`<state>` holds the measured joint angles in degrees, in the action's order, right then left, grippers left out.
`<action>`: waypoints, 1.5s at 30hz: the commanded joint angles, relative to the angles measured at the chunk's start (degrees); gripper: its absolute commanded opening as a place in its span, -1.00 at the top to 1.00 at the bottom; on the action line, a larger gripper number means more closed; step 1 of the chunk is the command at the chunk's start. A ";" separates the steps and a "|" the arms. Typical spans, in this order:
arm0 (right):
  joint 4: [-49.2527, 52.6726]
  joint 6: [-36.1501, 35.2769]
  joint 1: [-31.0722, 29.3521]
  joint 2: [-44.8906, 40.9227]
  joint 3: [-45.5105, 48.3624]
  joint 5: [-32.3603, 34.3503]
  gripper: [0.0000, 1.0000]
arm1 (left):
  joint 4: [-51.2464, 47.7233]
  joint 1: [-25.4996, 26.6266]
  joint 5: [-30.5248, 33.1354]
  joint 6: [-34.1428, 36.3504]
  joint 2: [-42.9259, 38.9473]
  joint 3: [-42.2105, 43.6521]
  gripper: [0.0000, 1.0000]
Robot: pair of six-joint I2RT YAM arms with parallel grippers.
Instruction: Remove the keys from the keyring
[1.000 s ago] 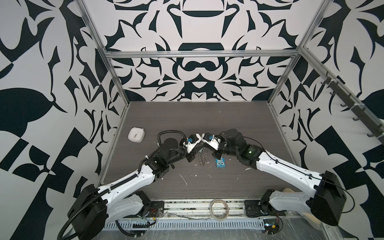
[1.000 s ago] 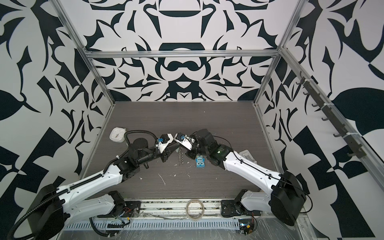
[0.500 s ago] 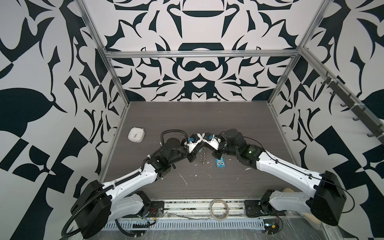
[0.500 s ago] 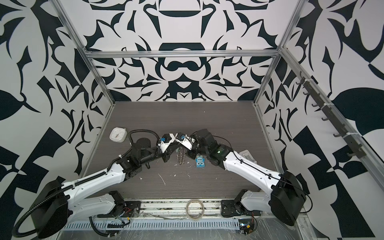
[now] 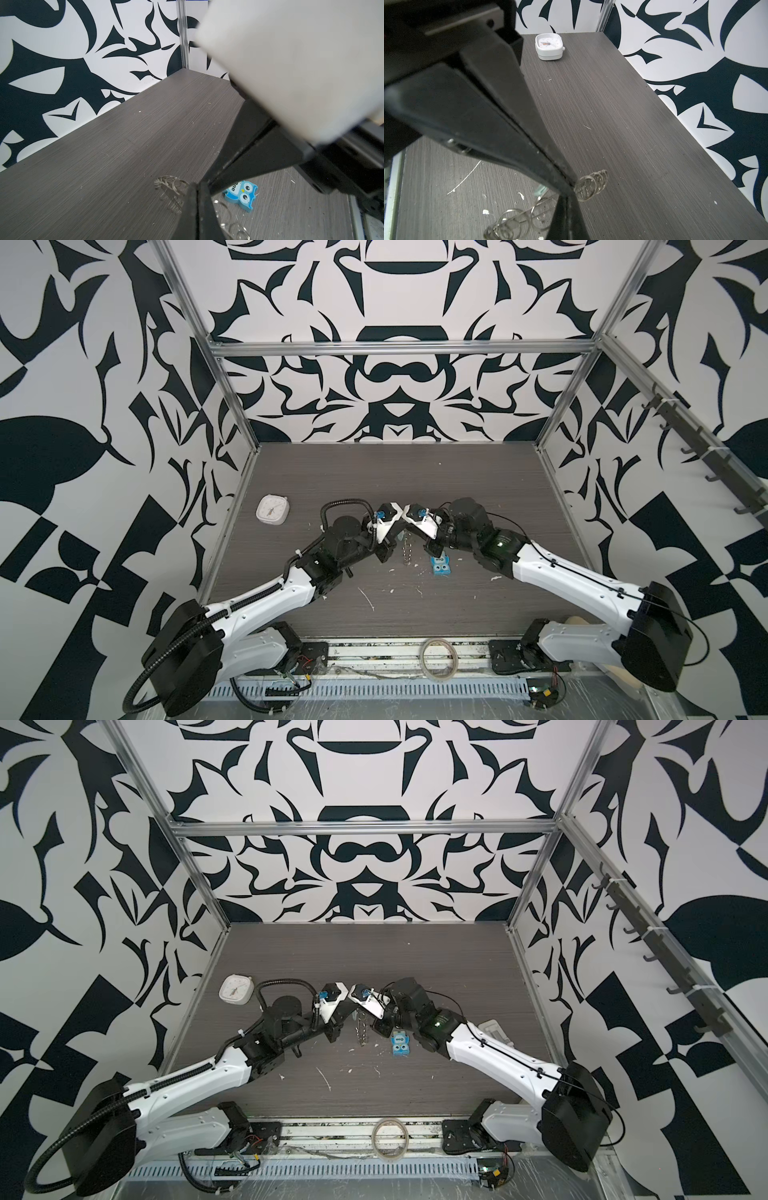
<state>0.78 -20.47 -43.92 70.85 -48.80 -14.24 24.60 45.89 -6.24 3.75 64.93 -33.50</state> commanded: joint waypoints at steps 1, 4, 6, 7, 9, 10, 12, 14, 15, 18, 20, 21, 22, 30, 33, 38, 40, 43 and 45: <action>-5.05 0.23 -0.46 -2.47 -1.28 -2.12 1.00 | 0.74 0.07 1.17 -2.17 -1.61 -0.34 1.00; -3.95 0.19 -0.41 -2.34 -1.41 -2.82 0.96 | 0.27 0.02 0.40 -1.52 -2.64 -0.81 1.00; -4.09 0.56 -0.38 -2.46 -1.09 -2.79 0.81 | -1.31 0.03 -0.58 -0.58 -3.14 -1.54 1.00; -4.48 0.64 -0.40 -2.55 -0.84 -3.04 0.64 | -1.89 0.04 -0.72 -0.24 -3.27 -1.81 1.00; -5.12 0.78 -0.39 -2.41 -0.69 -3.33 0.53 | -2.56 0.06 -0.97 0.05 -3.62 -1.85 1.00; -5.13 0.62 -0.38 -2.18 -0.88 -3.66 0.46 | -2.79 0.06 -1.02 0.20 -3.74 -1.93 1.00; -4.72 0.40 -0.38 -1.69 -1.36 -4.32 0.41 | -3.20 0.03 -1.02 0.38 -3.97 -2.16 1.00; -4.77 0.37 -0.40 -1.26 -1.63 -4.87 0.42 | -3.39 0.03 -0.80 0.43 -4.26 -2.12 1.00; -4.82 0.25 -0.38 -1.16 -1.65 -4.89 0.42 | -3.33 0.07 -0.74 0.49 -4.51 -2.08 1.00; -4.32 0.15 -0.38 -1.60 -1.65 -4.48 0.42 | -3.44 0.01 -0.48 0.64 -4.81 -2.05 1.00; -3.96 0.40 -0.24 -2.57 -0.93 -5.28 0.42 | -4.05 0.02 -0.54 0.97 -5.21 -2.26 1.00; -4.18 0.78 -0.17 -3.02 -0.55 -5.40 0.41 | -4.14 0.02 -0.55 1.06 -5.32 -2.23 1.00; -4.00 0.89 -0.05 -3.31 -0.23 -5.84 0.41 | -4.49 0.01 -0.51 1.15 -5.44 -2.27 1.00; -1.84 1.95 1.04 -2.71 -0.63 -8.38 0.53 | -4.93 -0.05 -0.52 1.52 -5.78 -2.44 1.00; -1.73 2.50 1.08 -1.80 -0.84 -8.72 0.53 | -4.94 -0.05 -0.60 1.52 -5.60 -2.53 1.00; -2.22 3.13 1.09 -0.89 -0.63 -9.20 0.51 | -4.98 -0.03 -0.79 1.35 -5.60 -2.54 1.00; -2.51 3.63 1.12 -0.31 -0.73 -9.37 0.51 | -5.16 -0.01 -0.82 1.35 -5.62 -2.56 1.00; -2.82 3.60 1.10 0.47 -0.69 -9.27 0.51 | -5.13 -0.06 -0.85 1.35 -5.69 -2.56 1.00; -2.97 3.31 1.17 0.68 -0.77 -8.86 0.52 | -5.12 -0.06 -0.93 1.37 -5.77 -2.54 1.00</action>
<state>-0.27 -17.89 -42.94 71.68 -48.58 -22.52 17.78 45.87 -6.50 4.95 60.34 -33.85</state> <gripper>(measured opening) 0.242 0.042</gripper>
